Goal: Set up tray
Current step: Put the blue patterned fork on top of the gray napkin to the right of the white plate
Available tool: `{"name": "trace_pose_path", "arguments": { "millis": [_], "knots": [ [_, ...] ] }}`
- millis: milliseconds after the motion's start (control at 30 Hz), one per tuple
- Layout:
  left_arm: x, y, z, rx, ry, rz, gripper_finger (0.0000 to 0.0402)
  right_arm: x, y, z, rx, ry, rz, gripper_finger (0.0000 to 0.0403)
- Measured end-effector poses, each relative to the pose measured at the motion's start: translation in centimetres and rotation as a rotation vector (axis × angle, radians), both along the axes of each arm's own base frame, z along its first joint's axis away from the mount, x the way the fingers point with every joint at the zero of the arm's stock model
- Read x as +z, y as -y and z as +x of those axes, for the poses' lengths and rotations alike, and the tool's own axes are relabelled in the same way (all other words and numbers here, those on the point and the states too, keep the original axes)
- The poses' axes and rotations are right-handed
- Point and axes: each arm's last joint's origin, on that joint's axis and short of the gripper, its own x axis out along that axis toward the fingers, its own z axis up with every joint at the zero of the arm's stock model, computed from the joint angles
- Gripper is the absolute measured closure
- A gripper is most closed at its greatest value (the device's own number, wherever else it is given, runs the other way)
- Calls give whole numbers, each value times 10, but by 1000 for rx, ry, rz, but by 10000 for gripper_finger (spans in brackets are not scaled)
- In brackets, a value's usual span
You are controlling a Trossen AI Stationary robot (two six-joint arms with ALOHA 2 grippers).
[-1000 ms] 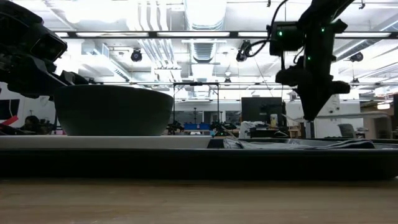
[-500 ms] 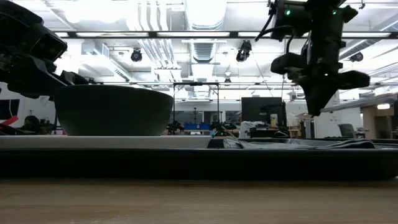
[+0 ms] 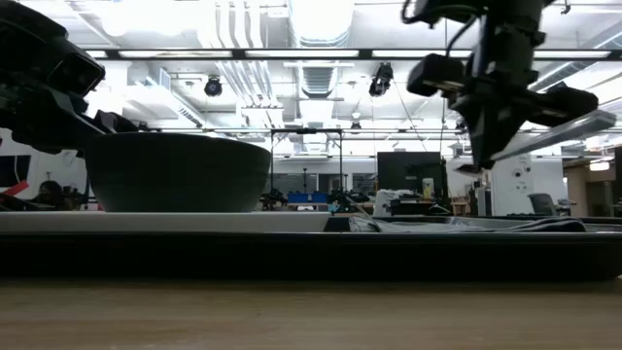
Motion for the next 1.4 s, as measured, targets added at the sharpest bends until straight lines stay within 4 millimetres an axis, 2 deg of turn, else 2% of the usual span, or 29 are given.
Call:
{"name": "trace_pose_path", "arguments": {
  "millis": [367, 533, 967, 1233, 1400],
  "knots": [
    [0, 0, 0, 0, 0, 0, 300, 1, -16, 77, 35, -49, -13, 392],
    [0, 0, 0, 0, 0, 0, 300, -6, -22, 100, 45, -63, -9, 392],
    [0, 0, 0, 0, 0, 0, 300, -22, -35, 117, 9, -87, 1, 392],
    [0, 0, 0, 1, 0, 0, 300, -26, -36, 110, -2, -153, -11, 392],
    [0, 0, 0, 0, 0, 0, 300, -28, -33, 108, -12, -151, -87, 392]
  ]
}}
